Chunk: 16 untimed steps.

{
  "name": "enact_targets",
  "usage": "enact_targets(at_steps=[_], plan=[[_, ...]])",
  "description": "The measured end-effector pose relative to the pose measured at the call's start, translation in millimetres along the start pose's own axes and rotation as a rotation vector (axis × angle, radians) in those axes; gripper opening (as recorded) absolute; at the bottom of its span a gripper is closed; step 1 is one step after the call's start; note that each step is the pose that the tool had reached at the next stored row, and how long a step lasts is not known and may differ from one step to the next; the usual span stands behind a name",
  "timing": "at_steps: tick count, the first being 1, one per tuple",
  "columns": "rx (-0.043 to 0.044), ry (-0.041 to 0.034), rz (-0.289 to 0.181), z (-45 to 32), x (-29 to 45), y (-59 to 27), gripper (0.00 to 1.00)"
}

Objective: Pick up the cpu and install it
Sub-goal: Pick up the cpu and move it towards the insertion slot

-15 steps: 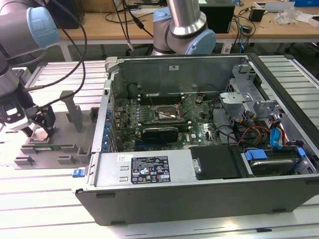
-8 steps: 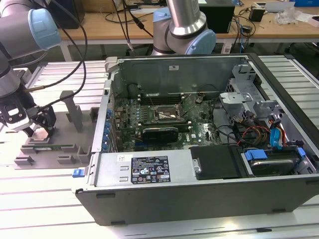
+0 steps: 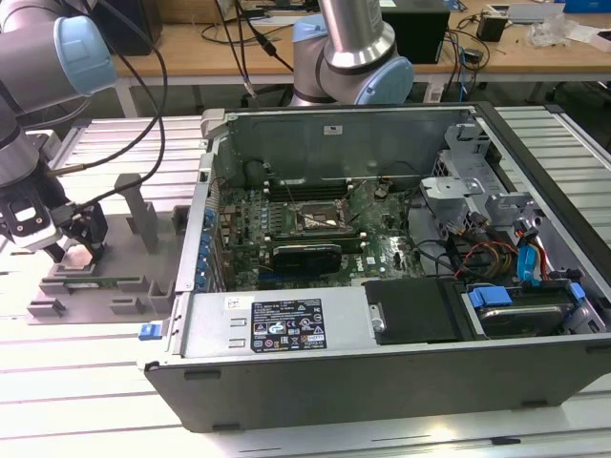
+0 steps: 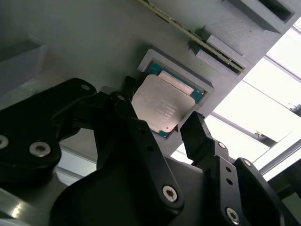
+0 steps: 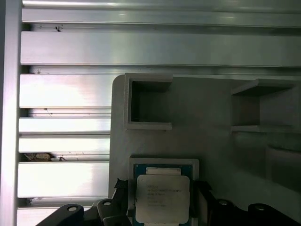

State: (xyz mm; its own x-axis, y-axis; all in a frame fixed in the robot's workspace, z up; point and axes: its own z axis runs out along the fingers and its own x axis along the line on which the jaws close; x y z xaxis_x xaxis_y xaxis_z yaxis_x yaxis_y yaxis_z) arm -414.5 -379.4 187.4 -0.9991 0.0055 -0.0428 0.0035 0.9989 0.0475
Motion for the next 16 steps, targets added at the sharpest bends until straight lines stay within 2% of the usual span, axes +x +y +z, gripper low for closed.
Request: enact_targets(at_steps=[6, 7, 15, 16], plan=[[0.0, 0.0, 0.0, -0.2, 0.0, 0.0, 0.65], [0.0, 0.0001, 0.0, -0.3, 0.0, 0.0, 0.57], [0.0001, 0.0, 0.0, -0.6, 0.0, 0.0, 0.58], [0.0001, 0.0001, 0.0, -0.7, 0.0, 0.0, 0.65]])
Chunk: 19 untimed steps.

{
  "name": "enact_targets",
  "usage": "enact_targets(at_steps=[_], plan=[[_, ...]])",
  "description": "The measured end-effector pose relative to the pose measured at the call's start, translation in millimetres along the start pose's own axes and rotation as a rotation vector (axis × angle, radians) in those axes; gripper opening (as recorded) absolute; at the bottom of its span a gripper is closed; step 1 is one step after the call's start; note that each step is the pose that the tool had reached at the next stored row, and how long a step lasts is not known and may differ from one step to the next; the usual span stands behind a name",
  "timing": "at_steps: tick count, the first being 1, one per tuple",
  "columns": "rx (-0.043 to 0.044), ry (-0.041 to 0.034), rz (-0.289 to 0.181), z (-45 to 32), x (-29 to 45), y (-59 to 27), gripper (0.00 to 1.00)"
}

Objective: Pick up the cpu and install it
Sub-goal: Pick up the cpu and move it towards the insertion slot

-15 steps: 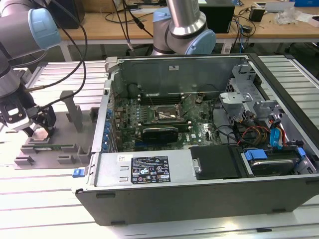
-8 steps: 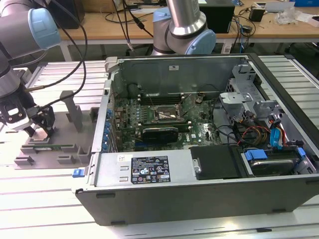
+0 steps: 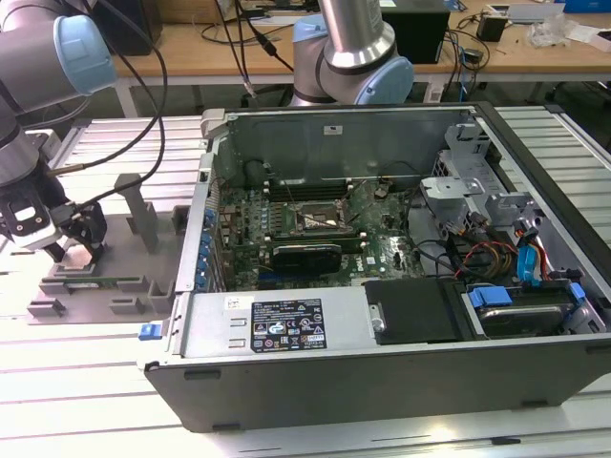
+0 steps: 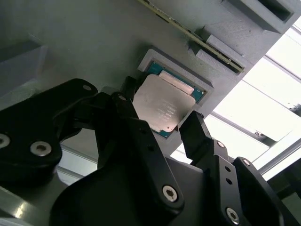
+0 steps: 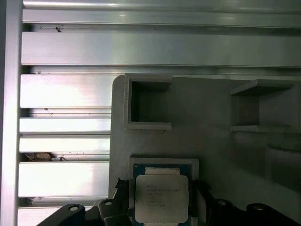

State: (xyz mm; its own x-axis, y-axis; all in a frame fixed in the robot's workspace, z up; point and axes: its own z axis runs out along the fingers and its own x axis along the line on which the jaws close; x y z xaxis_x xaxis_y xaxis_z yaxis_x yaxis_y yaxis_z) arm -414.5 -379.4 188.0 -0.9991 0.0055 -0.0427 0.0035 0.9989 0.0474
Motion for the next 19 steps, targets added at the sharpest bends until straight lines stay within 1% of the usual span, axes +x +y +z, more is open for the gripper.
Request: enact_targets(at_steps=[8, 9, 10, 11, 18, 19], plan=[[0.0, -0.0001, 0.0, -1.0, 0.0, 0.1, 0.65], [0.0, -0.0001, 0.0, -1.1, -0.1, 0.1, 0.63], [0.0001, 0.0001, 0.0, -1.3, 0.0, 0.1, 0.57], [0.0, 0.0, 0.0, -1.4, 0.0, 0.1, 0.54], [0.0, -0.0001, 0.0, -7.3, -0.3, 0.4, 0.54], [-0.0001, -0.0002, 0.0, -7.2, -0.3, 0.4, 0.54]])
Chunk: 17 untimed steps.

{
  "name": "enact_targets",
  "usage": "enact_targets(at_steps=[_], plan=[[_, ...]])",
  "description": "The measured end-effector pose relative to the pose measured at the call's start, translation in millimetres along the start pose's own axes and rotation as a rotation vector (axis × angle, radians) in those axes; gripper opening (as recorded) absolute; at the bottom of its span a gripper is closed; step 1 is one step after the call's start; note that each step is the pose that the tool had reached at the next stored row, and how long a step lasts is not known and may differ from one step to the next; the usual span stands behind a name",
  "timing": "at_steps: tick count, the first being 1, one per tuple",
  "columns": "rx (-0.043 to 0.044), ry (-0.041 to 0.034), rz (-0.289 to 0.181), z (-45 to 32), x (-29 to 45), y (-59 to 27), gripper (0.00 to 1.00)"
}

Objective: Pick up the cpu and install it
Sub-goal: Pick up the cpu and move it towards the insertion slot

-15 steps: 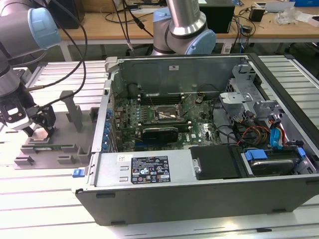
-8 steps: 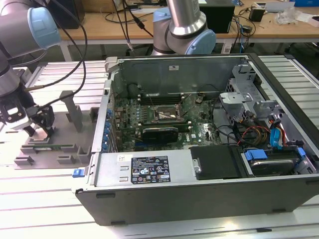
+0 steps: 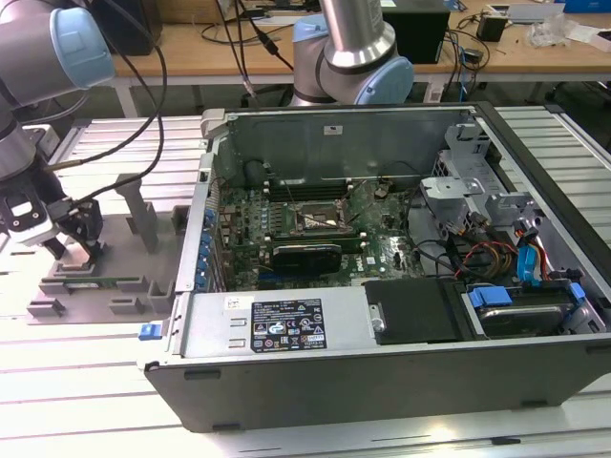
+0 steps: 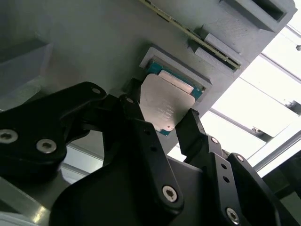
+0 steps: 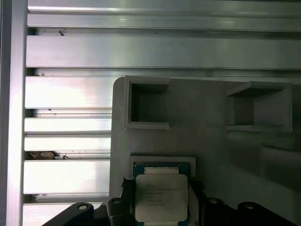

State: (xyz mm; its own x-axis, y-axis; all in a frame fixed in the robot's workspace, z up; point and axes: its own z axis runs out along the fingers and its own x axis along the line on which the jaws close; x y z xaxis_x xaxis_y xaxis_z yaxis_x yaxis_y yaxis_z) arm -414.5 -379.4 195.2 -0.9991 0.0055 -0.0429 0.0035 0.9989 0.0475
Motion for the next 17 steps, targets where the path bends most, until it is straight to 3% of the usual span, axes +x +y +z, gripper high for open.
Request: enact_targets(at_steps=[9, 10, 11, 17], plan=[[0.0, 0.0002, 0.0, 0.9, 0.1, -0.1, 0.55], [0.0, 0.0002, 0.0, 0.9, 0.1, -0.1, 0.62], [0.0, 0.0002, 0.0, 0.9, 0.1, -0.1, 0.62], [0.0, 0.0002, 0.0, 6.5, 0.5, -2.3, 0.62]])
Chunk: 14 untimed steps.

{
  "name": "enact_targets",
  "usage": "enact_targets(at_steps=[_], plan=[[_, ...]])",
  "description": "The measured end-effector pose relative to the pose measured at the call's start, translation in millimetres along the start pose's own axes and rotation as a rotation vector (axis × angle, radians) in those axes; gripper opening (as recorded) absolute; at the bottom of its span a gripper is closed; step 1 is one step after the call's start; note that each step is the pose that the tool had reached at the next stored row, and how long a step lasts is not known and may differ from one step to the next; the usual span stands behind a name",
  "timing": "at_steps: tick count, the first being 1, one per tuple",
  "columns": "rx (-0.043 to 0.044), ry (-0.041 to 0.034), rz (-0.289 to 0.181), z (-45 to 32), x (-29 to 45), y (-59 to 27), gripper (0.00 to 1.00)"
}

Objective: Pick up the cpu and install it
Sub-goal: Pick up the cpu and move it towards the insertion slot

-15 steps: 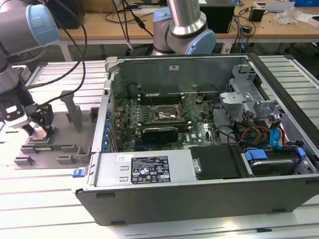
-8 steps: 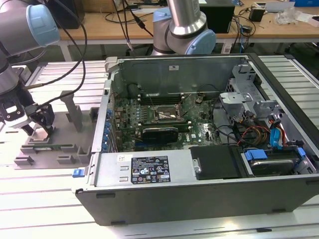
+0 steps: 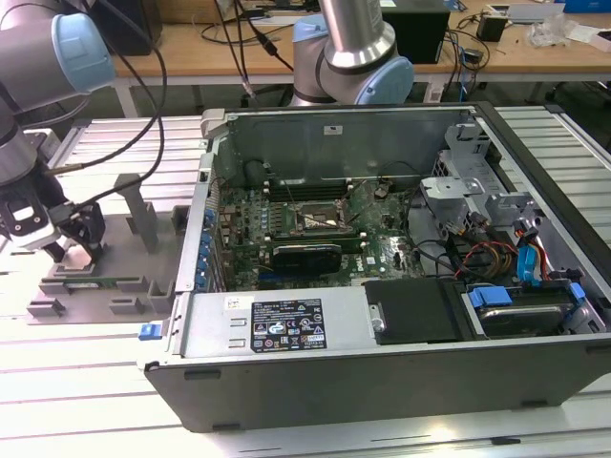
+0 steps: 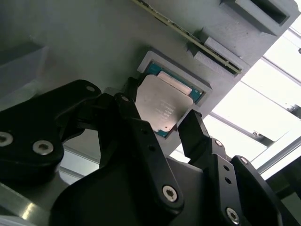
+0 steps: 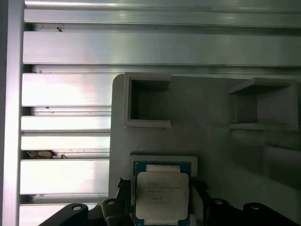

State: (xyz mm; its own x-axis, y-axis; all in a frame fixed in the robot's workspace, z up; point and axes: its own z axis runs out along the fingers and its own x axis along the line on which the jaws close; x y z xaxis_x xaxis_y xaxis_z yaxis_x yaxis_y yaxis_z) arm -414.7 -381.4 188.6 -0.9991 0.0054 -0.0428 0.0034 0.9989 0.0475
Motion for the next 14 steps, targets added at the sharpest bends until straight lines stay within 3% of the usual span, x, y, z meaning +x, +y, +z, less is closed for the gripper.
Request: enact_targets(at_steps=[8, 10, 14], plan=[[0.0, 0.0, 0.0, 1.5, 0.0, -0.2, 0.62], [0.0001, 0.0, 0.0, 1.5, 0.0, -0.2, 0.55], [-0.0003, -0.0005, 0.0, 0.8, -0.1, -0.1, 0.55]])
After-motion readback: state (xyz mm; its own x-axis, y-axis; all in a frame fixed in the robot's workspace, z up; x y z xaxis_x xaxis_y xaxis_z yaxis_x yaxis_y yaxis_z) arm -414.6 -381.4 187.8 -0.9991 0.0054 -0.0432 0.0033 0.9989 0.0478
